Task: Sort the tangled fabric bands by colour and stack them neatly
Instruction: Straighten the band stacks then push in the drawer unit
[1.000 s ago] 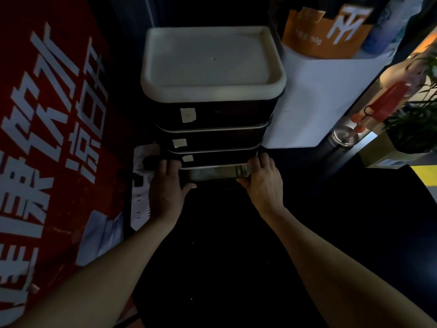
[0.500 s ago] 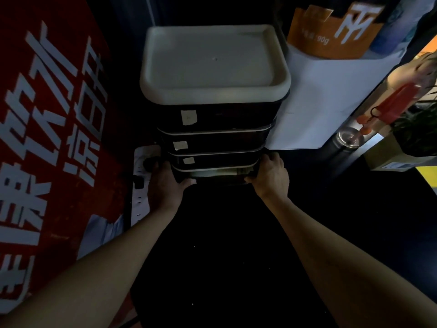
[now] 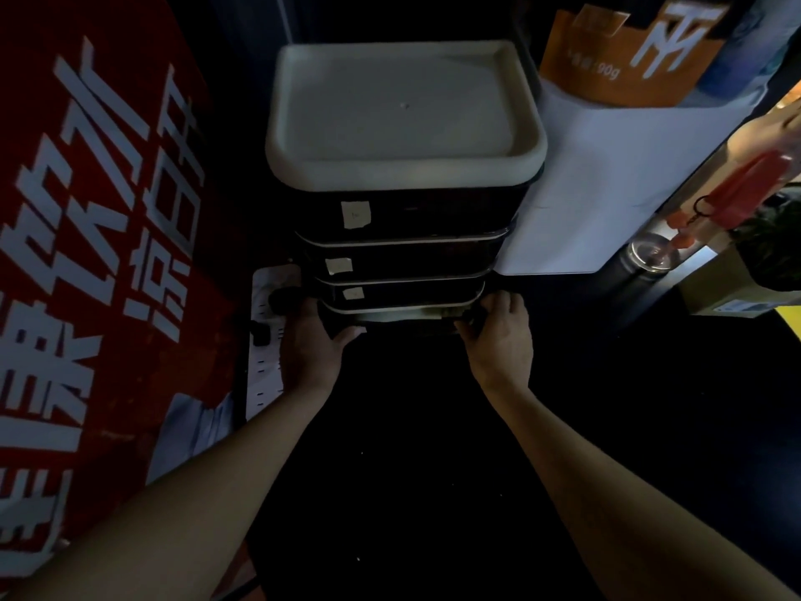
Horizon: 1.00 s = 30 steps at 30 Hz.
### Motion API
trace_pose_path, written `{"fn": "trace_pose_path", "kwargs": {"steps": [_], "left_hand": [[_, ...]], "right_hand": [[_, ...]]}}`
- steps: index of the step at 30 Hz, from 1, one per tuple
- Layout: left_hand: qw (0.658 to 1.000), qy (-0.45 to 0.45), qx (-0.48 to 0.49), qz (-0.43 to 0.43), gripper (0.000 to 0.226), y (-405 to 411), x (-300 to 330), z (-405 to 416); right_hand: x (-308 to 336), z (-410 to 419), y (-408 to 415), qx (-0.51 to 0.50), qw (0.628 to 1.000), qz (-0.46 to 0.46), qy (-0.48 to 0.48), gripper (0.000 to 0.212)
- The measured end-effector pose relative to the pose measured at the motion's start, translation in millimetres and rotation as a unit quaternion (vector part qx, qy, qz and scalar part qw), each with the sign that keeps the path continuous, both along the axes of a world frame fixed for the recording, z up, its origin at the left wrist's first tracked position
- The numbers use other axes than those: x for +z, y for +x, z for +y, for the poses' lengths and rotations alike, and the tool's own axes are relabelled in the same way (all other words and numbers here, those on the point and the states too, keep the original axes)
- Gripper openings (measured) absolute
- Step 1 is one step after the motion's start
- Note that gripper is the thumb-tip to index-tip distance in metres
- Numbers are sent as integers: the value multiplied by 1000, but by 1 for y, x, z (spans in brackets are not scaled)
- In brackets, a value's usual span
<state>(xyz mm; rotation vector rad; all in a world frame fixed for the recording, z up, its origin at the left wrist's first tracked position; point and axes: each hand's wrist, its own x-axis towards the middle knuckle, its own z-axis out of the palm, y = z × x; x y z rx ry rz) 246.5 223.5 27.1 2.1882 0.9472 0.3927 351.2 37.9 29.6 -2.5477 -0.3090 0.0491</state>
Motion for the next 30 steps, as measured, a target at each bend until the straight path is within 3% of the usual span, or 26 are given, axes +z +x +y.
{"fn": "trace_pose_path", "kwargs": {"steps": [4,7,10,14,20,27,30], "left_hand": [[1000,7,16,-17,51,-4,-2,-6],[998,63,4,-26,37,-10,0,-15],[982,156,-104,-1,30,-12,2,-24],[944,198,-264,17,42,-7,5,-37],[900,255,-345,80,56,-6,-2,-42],[897,239,-354,112,38,-3,-4,-38],[892,196,-369,172,86,-3,9,-39]], "right_hand": [[-4,-5,-8,92,991,-94,-5,25],[-4,-1,-7,139,983,-122,1,16],[-4,1,-7,162,980,-111,2,19],[-4,-5,-9,177,980,-95,3,14],[-6,-23,-16,180,979,-92,-5,4],[2,-16,-15,233,958,-154,-69,37],[3,-14,-16,249,953,-155,-75,51]]}}
